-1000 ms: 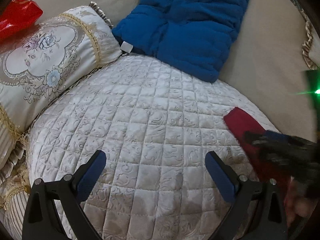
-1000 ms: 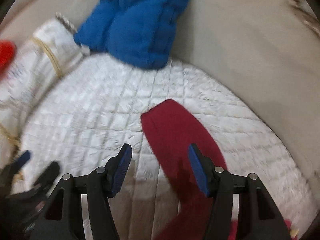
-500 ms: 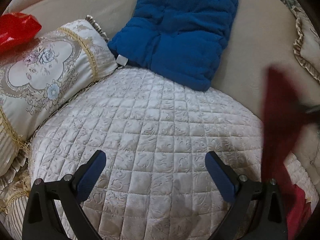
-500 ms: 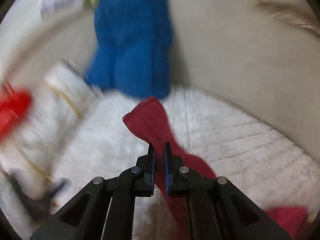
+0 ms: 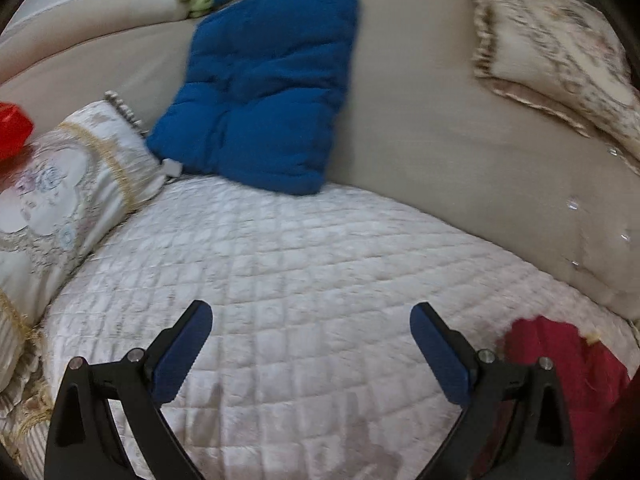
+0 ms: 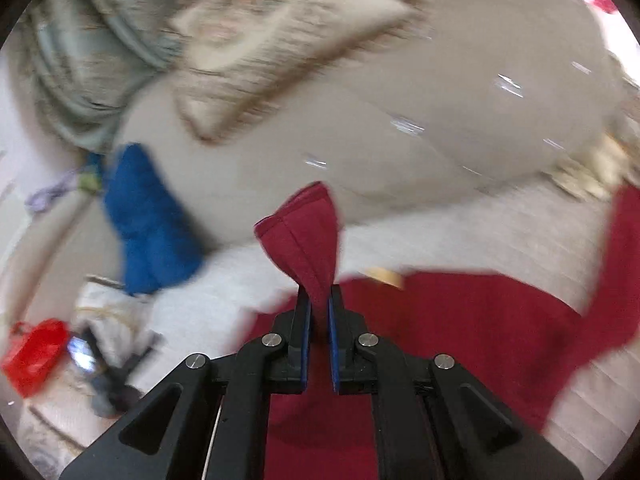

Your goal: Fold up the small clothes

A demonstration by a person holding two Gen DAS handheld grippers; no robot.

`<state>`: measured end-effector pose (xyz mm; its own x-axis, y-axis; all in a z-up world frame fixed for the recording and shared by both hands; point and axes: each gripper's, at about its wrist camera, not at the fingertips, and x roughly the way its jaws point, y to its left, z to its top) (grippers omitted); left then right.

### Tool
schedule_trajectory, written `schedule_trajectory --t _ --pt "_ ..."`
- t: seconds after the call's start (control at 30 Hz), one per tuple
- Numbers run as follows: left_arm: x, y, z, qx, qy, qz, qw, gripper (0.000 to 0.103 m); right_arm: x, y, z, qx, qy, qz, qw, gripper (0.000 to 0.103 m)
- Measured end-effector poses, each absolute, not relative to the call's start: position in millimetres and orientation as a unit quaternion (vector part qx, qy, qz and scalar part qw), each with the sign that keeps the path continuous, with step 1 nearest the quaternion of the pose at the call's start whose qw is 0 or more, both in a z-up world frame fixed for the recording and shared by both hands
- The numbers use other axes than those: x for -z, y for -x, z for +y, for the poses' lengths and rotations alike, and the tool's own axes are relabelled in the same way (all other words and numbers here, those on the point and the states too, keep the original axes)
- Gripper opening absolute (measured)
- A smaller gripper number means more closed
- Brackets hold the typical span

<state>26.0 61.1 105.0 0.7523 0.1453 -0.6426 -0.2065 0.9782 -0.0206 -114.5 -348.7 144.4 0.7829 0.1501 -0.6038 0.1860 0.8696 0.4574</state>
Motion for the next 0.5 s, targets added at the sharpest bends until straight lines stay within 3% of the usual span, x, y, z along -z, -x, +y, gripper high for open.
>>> schedule_trajectory --t 0.17,0.23,0.3,0.5 --pt "-99.3 -17.6 34.0 -0.058 0.013 0.353 0.934 0.101 -82.2 141.2 -377.8 0.119 -0.218 0.411 0.877 0.0" --pt "-94.6 -15.6 27.8 -0.051 0.004 0.363 0.93 0.101 -76.3 155.3 -380.0 0.156 -0.183 0.419 0.876 0.012" --pt "-90.2 -16.3 22.8 -0.036 -0.001 0.378 0.925 0.101 -89.0 168.6 -379.7 0.172 -0.174 0.392 0.887 0.014" --pt "-79.2 -20.3 9.7 -0.031 -0.036 0.393 0.918 0.101 -110.6 107.8 -309.5 -0.04 -0.183 0.376 0.907 0.015"
